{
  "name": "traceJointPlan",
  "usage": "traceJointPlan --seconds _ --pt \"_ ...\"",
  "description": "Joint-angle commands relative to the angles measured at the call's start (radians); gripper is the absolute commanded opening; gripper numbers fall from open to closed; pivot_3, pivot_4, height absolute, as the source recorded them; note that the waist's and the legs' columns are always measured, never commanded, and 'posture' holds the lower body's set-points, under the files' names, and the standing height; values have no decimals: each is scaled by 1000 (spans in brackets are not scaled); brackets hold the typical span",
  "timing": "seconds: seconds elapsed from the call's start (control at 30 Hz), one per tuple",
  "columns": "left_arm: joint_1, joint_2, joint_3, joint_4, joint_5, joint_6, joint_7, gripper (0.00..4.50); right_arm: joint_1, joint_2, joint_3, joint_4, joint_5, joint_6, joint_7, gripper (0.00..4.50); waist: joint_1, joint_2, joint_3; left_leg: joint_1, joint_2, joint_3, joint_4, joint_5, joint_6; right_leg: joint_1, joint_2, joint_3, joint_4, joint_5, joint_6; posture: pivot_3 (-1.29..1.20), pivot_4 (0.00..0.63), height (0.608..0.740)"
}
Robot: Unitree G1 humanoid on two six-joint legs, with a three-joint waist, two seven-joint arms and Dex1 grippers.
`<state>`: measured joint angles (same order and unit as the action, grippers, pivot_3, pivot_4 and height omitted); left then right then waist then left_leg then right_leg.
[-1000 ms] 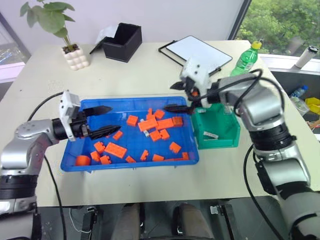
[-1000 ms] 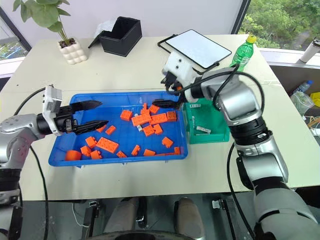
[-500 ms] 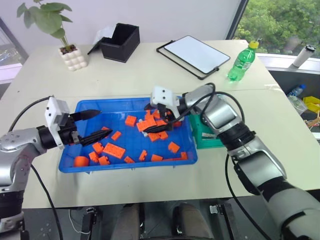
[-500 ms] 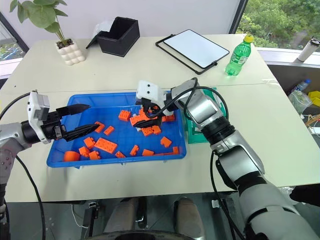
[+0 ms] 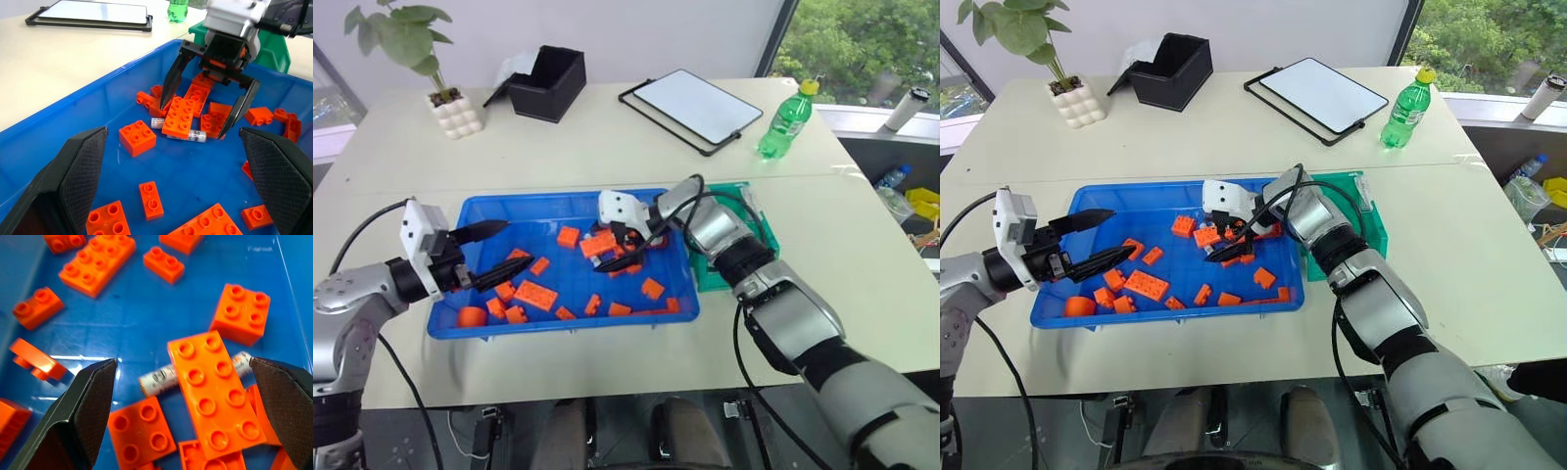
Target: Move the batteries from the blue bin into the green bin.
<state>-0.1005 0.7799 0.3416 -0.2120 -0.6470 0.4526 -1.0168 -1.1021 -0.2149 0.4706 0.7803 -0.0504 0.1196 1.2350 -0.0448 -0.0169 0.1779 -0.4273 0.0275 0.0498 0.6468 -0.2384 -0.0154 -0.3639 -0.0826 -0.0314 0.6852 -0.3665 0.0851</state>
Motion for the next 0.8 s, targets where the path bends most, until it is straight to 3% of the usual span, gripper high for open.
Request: traceJointPlan --seconds 0.03,0.07,0.1,0.23,0.5,0.8 --pt "-1 -3 35 -29 -20 -14 10 4500 -49 26 -27 60 -19 -53 -20 3973 0 0 0 0 0 0 0 0 0 0 0 0 0 0 0 0 150 740" --pt "-1 -4 34 -30 -20 -15 12 4500 -56 32 -31 80 -25 -61 -28 3696 0 0 0 0 0 0 0 0 0 0 0 0 0 0 0 0 150 740" --pt "0 -5 34 -31 -20 -16 14 4500 -62 37 -34 96 -29 -70 -31 3028 0 0 0 0 0 0 0 0 -1 0 0 0 0 0 0 0 150 740" --pt "5 -6 37 -35 -20 -18 21 4500 -77 42 -44 116 -34 -84 -24 1385 0 0 0 0 0 0 0 0 -1 0 0 0 0 0 0 0 150 740" --pt "4 -11 34 -33 -17 -27 32 4500 -89 31 -76 51 -22 -47 -4 1385 0 0 0 0 0 0 0 0 -1 0 0 0 0 0 0 0 150 740" --pt "-5 -4 31 -20 -16 -27 24 4500 24 -61 -102 -462 105 311 121 1385 1 0 0 0 0 0 0 -2 3 0 -1 0 0 0 0 0 150 740"
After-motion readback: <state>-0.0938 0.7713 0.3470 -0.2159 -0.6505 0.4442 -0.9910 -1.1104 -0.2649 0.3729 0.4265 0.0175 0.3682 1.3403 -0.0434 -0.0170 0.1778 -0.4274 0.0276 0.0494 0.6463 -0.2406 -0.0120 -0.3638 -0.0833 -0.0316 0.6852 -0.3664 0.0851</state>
